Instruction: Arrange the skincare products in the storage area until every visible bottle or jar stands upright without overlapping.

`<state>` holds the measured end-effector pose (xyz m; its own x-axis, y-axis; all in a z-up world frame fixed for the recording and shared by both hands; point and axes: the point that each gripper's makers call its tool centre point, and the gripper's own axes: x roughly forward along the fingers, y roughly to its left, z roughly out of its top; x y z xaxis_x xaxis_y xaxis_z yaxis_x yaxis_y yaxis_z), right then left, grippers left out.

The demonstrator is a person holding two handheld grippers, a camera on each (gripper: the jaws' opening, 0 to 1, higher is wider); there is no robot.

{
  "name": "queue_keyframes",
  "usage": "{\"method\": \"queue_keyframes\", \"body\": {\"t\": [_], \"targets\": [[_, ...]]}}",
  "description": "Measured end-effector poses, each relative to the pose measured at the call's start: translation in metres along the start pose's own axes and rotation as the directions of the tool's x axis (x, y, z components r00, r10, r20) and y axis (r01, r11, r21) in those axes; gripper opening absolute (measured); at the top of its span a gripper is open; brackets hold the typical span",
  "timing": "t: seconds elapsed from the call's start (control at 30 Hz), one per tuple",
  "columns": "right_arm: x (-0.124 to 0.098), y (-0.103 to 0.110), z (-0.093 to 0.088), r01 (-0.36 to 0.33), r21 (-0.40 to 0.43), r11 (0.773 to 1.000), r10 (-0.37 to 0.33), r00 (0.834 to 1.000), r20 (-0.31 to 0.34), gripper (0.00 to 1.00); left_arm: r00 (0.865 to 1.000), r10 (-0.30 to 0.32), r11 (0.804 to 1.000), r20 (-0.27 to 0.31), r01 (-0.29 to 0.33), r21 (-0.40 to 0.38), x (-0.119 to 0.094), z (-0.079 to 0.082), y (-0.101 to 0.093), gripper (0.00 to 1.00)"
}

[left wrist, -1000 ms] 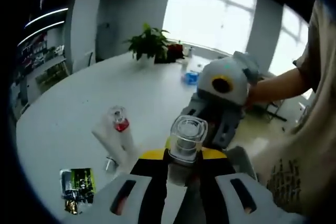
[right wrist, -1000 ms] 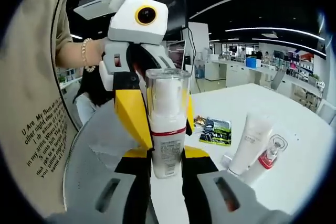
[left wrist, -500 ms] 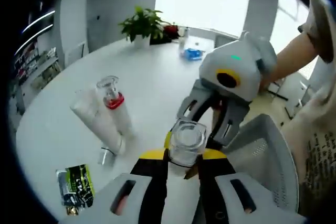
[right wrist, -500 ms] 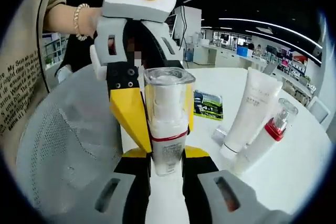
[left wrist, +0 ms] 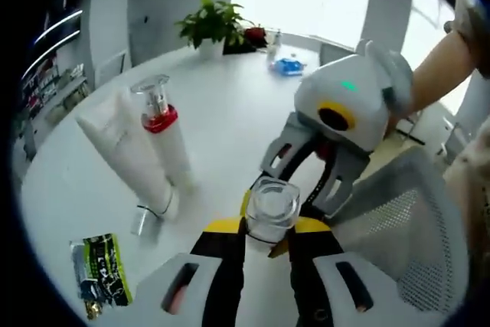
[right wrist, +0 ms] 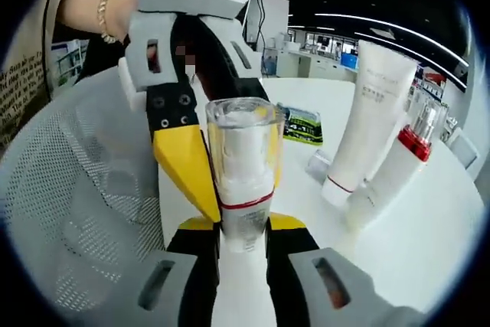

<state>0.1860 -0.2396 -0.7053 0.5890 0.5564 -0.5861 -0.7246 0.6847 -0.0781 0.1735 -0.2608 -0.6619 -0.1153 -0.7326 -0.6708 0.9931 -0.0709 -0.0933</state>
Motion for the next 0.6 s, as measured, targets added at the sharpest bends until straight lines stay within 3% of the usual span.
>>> {"method": "queue_keyframes", "body": {"t": [0.33, 0.6], "targets": [[0.004, -0.004, -0.018, 0.004, 0.016, 1.0, -0.004, 0.999, -0.038, 0.22, 1.0, 0.007, 0.999, -0.023, -0.006, 0.049, 0.012, -0.001, -0.001, 0.17], [0.003, -0.011, -0.021, 0.006, 0.04, 0.999, -0.005, 1.0, -0.03, 0.22, 1.0, -0.005, 0.998, -0.006, 0.006, 0.057, 0.017, 0.003, 0.004, 0.18]]}}
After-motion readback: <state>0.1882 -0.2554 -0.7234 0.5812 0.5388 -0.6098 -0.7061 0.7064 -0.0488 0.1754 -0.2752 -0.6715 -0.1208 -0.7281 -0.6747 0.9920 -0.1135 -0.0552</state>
